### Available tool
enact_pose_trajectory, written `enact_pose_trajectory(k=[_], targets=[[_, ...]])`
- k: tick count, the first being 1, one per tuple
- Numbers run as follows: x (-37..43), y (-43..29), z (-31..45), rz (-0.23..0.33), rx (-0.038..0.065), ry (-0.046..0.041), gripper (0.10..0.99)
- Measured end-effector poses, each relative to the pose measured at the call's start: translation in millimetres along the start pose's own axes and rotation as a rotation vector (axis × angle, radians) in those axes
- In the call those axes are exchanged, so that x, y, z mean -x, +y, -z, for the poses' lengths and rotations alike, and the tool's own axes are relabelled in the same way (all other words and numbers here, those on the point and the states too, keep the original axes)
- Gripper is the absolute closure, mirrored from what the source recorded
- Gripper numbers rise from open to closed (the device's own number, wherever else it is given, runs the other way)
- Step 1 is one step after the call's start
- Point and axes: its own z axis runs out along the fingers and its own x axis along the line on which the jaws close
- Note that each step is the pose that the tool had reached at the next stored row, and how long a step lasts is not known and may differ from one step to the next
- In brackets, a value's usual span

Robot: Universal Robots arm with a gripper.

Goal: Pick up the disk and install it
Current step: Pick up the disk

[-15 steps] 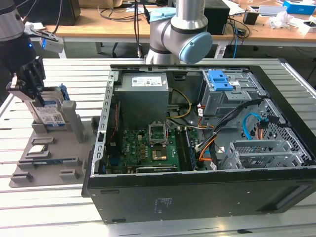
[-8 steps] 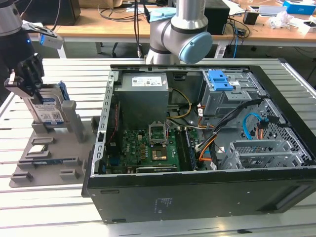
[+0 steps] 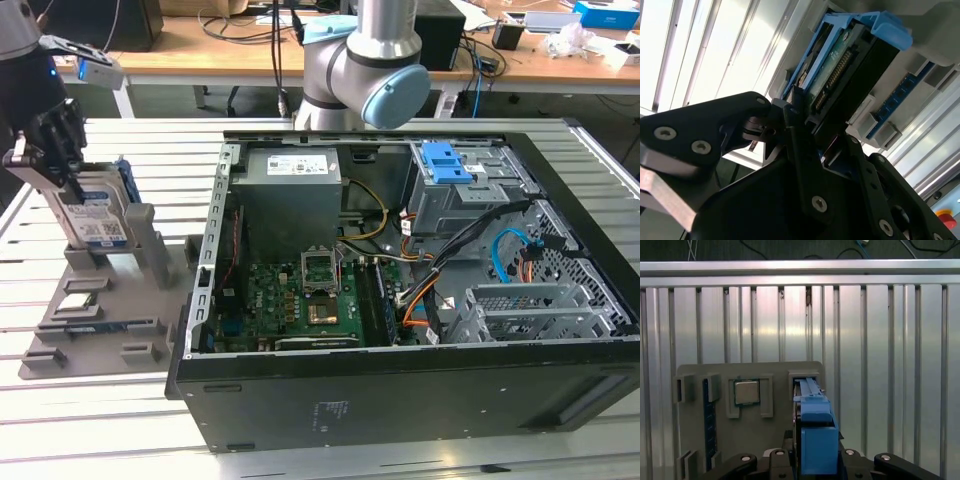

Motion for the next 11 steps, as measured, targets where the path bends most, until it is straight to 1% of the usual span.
enact_pose_trajectory(k=[4,6,8,10,11], targets=[[0.6,-0.2,7.4,0.000,0.000,0.0000,0.722],[1.0,-0.2,13.3,0.000,0.000,0.0000,0.722],[1.6,-0.3,21.6,0.000,0.000,0.0000,0.722],[1.9,-0.4,25.7,0.000,0.000,0.0000,0.722],[2.1,-0.4,28.8,0.000,0.000,0.0001,0.722]])
